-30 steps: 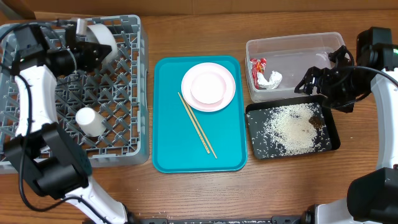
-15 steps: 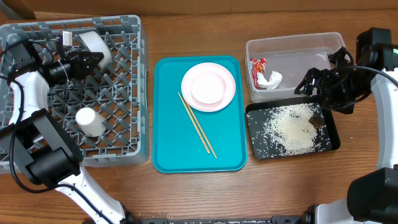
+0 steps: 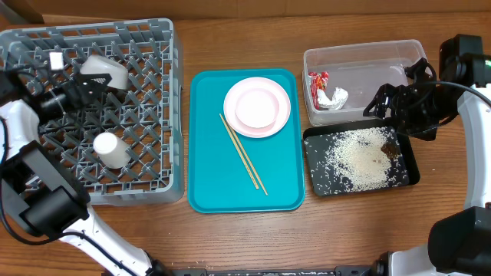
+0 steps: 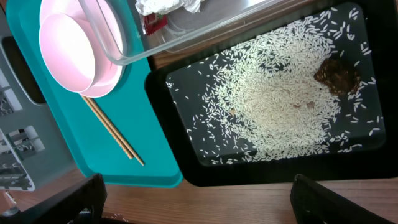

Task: Sort waste into correct bins and load items into the dishwasher
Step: 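Carry the white saucer into the dish rack and release it, then reach the left gripper to the pink bowl and grasp its rim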

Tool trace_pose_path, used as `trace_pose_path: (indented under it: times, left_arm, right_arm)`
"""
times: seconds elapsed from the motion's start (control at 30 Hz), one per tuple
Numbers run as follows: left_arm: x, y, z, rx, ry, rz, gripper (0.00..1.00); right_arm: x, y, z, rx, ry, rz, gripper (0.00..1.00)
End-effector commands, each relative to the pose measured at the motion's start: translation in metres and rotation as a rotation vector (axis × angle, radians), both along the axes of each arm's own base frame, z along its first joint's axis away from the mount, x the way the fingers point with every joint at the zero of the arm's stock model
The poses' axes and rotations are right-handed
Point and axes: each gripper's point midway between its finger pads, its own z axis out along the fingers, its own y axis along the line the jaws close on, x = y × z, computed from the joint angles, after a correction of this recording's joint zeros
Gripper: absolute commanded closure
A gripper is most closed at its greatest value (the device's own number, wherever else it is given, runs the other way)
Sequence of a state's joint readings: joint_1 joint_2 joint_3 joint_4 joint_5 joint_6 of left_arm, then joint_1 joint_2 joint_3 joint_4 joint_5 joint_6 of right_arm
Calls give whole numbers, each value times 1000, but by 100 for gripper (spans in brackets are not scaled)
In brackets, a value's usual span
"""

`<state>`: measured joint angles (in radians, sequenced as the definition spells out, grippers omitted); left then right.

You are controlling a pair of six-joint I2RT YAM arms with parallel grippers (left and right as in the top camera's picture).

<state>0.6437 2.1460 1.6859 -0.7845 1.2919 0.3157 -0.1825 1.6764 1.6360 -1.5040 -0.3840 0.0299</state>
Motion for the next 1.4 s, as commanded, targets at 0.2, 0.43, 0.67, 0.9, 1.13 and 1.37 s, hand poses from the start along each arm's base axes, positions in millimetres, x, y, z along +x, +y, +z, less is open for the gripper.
trace_pose_path:
  times: [0.2, 0.43, 0.67, 0.9, 1.13, 1.37]
  left_arm:
    - [-20, -11, 49, 54, 84, 50, 0]
    - [-33, -85, 91, 294, 110, -13, 0]
    - [-35, -213, 88, 472, 72, -255, 0]
    - [-34, -320, 49, 625, 10, -451, 0]
    - [-36, -384, -41, 916, 62, -537, 12]
    - [-51, -396, -107, 1124, 150, -586, 43]
  right_arm:
    - [-3, 0, 9, -15, -28, 2, 3]
    - [-6, 0, 9, -13, -19, 2, 0]
    - [-6, 0, 9, -13, -18, 2, 0]
    - [-6, 0, 9, -13, -19, 2, 0]
    - [-6, 0, 9, -13, -18, 2, 0]
    - [-6, 0, 9, -12, -17, 2, 0]
